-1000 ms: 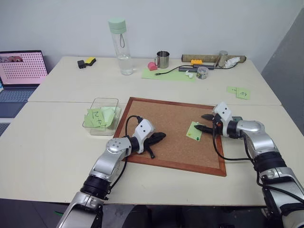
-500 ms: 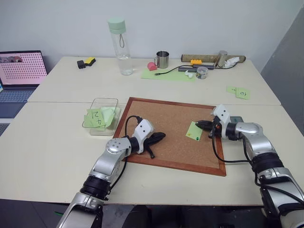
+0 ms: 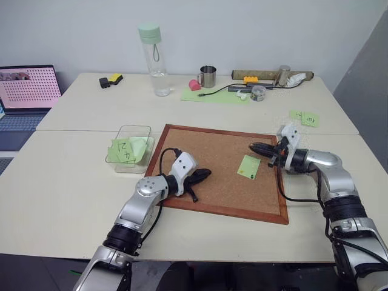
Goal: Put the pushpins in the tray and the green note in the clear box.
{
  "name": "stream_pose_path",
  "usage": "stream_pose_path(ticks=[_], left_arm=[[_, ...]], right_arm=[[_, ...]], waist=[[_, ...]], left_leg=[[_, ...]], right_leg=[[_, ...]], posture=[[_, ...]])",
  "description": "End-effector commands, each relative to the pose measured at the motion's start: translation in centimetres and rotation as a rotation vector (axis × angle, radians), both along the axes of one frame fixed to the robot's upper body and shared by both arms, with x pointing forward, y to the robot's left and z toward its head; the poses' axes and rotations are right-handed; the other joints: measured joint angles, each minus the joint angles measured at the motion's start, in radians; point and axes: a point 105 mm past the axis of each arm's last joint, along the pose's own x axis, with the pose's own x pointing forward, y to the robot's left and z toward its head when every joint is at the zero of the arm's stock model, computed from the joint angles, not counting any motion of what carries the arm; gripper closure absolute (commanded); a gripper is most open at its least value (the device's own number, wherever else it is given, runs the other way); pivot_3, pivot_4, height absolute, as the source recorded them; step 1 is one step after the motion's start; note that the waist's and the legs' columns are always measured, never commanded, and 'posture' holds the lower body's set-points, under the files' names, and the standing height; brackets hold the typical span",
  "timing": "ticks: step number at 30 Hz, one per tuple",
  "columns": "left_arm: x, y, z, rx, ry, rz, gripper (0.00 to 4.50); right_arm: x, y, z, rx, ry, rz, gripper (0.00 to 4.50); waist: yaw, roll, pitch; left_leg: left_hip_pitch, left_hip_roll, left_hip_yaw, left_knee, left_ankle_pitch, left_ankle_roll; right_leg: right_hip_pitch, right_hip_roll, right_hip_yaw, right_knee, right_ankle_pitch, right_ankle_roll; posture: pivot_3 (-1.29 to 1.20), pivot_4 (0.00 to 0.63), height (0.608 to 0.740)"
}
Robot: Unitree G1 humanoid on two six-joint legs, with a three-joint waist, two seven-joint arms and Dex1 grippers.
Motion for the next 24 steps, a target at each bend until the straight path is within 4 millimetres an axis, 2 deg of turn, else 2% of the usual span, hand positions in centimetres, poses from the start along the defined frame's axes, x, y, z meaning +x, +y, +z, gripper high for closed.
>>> stream_pose_path(ticks=[1,3,5,6,10,12,13,16,17,18,20,24], left_arm=[[-0.6,0.4,-2.8,0.053,0.088,0.031,4.5],[-0.7,0.4,-2.9,0.054,0.088,0.029,4.5],[-0.8,0.3,-2.8,0.053,0.087,0.029,4.5],[-0.9,0.3,-2.8,0.052,0.086,0.029,4.5],[-0.9,0.2,-2.7,0.046,0.083,0.03,4.5],[-0.9,0.2,-2.6,0.039,0.084,0.034,4.5],[-0.9,0.3,-2.6,0.039,0.085,0.035,4.5],[-0.9,0.3,-2.6,0.041,0.085,0.033,4.5],[-0.9,0.3,-2.6,0.041,0.085,0.033,4.5],[-0.9,0.3,-2.6,0.041,0.085,0.032,4.5],[-0.8,0.3,-2.5,0.041,0.084,0.031,4.5],[-0.9,0.3,-2.5,0.041,0.084,0.03,4.5]], right_arm=[[-0.4,-1.4,2.5,0.04,-0.042,-0.045,4.45],[-0.3,-2.6,2.7,0.007,-0.038,-0.093,4.45],[-0.3,-4.8,2.4,-0.066,-0.023,-0.172,4.45],[-0.4,-6.4,2.0,-0.108,-0.004,-0.223,4.45],[-0.8,-10.8,0.5,-0.214,0.048,-0.367,4.45],[-1.1,-12.3,-0.4,-0.275,0.068,-0.413,4.45],[-1.2,-12.5,-0.7,-0.295,0.077,-0.422,4.45],[-1.3,-12.9,-1.7,-0.32,0.095,-0.435,3.96],[-1.3,-12.9,-1.8,-0.321,0.097,-0.437,3.6],[-1.3,-12.9,-1.9,-0.318,0.098,-0.441,3.54],[-1.2,-12.8,-1.8,-0.314,0.096,-0.442,2.97],[-1.4,-12.4,-0.7,-0.303,0.043,-0.419,2.17]], waist=[[0.002,0.0,0.0],[0.002,0.001,-0.001],[0.002,0.002,-0.001],[0.003,0.002,-0.001],[0.004,0.002,-0.001],[0.004,0.003,-0.002],[0.003,0.003,-0.002],[0.0,0.004,-0.003],[-0.002,0.004,-0.003],[-0.002,0.004,-0.003],[-0.003,0.004,-0.003],[-0.003,0.004,-0.003]], left_leg=[[0.0,0.0,0.0,0.0,0.0,0.0],[0.0,0.0,0.0,0.0,0.0,0.0],[0.0,0.0,0.0,0.0,0.0,0.0],[0.0,0.0,0.0,0.0,0.0,0.0],[-0.001,0.0,0.0,0.0,0.0,0.0],[0.0,0.0,0.001,-0.001,0.0,0.0],[0.0,0.0,0.001,-0.001,0.0,0.0],[0.001,0.0,0.002,-0.001,0.0,0.0],[0.001,0.0,0.002,-0.001,0.0,0.0],[0.001,0.0,0.003,-0.001,0.0,0.0],[0.001,0.0,0.002,-0.001,0.0,0.0],[0.001,0.0,0.002,-0.001,0.0,0.0]], right_leg=[[0.0,0.0,0.0,0.0,0.0,0.0],[0.0,0.0,0.0,0.0,0.0,0.0],[0.0,0.0,0.0,0.0,0.0,0.0],[0.0,0.0,0.0,0.0,0.0,0.0],[0.0,0.0,0.0,-0.001,0.0,0.0],[0.0,0.0,0.001,-0.001,0.0,0.0],[0.0,0.0,0.001,-0.001,0.0,0.0],[0.001,0.0,0.002,0.0,0.0,0.0],[0.001,0.0,0.002,0.0,0.0,0.0],[0.001,0.0,0.002,0.0,0.0,0.0],[0.001,0.0,0.002,0.0,0.0,0.0],[0.001,0.0,0.002,0.0,0.0,0.0]], posture=[[0.0,0.15,0.74],[0.0,0.15,0.74],[0.0,0.15,0.74],[0.0,0.15,0.74],[0.0,0.15,0.74],[0.0,0.15,0.74],[0.0,0.15,0.74],[0.0,0.15,0.74],[0.0,0.15,0.74],[0.0,0.15,0.74],[0.0,0.15,0.74],[0.0,0.15,0.74]])
